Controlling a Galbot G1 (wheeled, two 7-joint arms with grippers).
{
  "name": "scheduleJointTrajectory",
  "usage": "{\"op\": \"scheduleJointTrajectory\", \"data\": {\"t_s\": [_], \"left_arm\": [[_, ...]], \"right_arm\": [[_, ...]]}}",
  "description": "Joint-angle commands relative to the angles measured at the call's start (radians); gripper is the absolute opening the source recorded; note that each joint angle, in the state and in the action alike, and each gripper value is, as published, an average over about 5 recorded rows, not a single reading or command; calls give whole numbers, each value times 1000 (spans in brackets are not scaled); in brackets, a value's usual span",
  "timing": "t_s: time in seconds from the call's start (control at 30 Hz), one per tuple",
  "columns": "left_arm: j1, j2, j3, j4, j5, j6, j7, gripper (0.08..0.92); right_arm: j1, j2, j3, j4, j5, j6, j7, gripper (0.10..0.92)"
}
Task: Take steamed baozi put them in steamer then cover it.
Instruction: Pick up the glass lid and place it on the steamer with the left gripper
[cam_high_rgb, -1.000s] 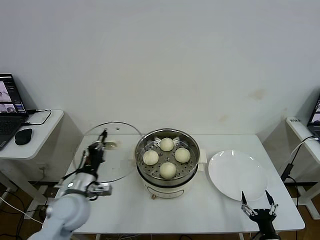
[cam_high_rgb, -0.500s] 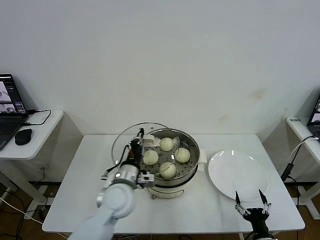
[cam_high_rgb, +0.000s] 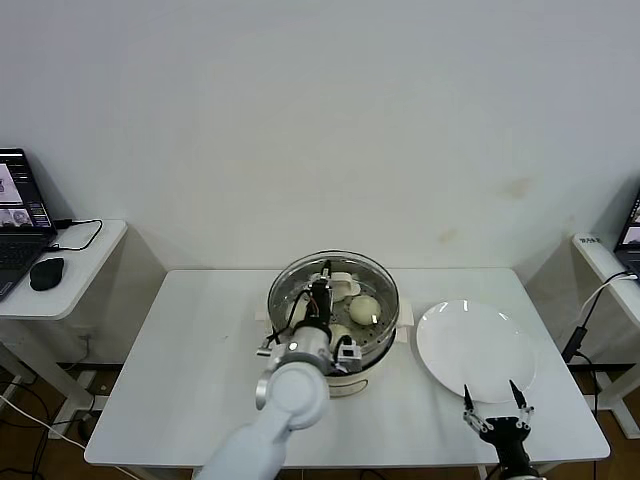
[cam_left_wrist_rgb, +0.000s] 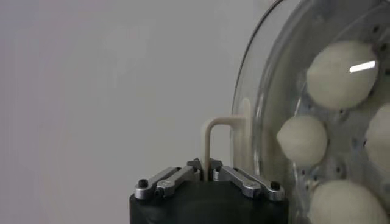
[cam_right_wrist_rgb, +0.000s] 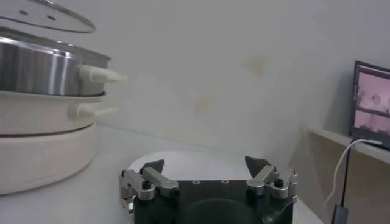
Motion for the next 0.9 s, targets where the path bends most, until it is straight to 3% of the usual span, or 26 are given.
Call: {"op": "scheduleJointTrajectory", "data": {"t_s": [0.03, 0.9], "left_arm": [[-10, -74, 27, 76, 101, -6, 15, 139], [9, -94, -42, 118, 131, -35, -15, 139]], "right_arm": [[0, 0, -2, -1, -7, 2, 0, 822], [-5, -9, -11, -10, -7, 7, -8, 823]]}}
